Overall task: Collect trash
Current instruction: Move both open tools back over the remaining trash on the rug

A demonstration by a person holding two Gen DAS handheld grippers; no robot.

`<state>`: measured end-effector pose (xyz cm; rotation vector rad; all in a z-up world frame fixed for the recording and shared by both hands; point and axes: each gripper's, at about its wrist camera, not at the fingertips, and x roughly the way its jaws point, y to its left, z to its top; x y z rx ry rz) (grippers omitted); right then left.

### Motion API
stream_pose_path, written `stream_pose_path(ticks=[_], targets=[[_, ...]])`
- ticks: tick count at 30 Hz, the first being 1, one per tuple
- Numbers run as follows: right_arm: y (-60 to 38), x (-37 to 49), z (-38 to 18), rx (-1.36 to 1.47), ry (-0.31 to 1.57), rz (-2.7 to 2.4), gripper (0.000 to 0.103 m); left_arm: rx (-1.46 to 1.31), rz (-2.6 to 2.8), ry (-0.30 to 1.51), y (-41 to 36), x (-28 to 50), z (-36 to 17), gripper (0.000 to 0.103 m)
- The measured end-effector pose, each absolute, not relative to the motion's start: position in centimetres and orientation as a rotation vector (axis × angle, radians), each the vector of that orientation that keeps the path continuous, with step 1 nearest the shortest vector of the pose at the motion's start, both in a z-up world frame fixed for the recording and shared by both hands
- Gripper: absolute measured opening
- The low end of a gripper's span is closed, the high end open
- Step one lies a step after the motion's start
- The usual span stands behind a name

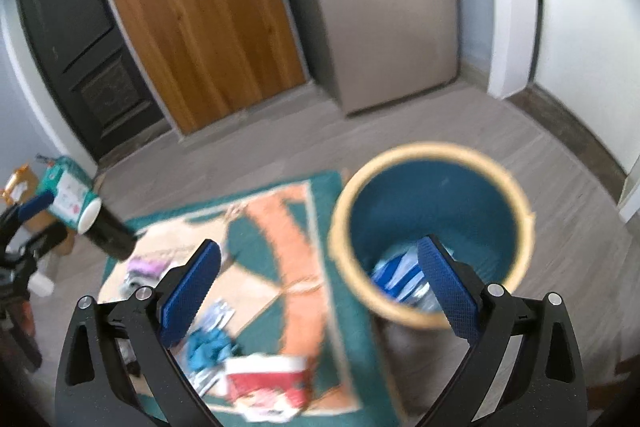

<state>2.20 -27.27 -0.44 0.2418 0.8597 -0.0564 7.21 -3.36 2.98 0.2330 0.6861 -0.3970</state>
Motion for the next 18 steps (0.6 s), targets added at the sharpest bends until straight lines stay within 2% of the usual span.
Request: stream_pose_path(ticks=[4,9,18], targets=[[-23.5,2.1,-2.6,0.172,0.913,-0.022,0.098,0.153,-0.371,0.734,-0.6,7.8,1.7,0.097],[-21.0,2.2,-4.8,0.074,0.98,-0.003,0.098,0.198,-0.301,0.761,2.2,8.2,0.1,0.097],[-22.1,3.9,-6.8,0.151,1.039,-0.043,0.098,0.122,-0.185,0.885,7.0,10.9,-3.3,0.097]])
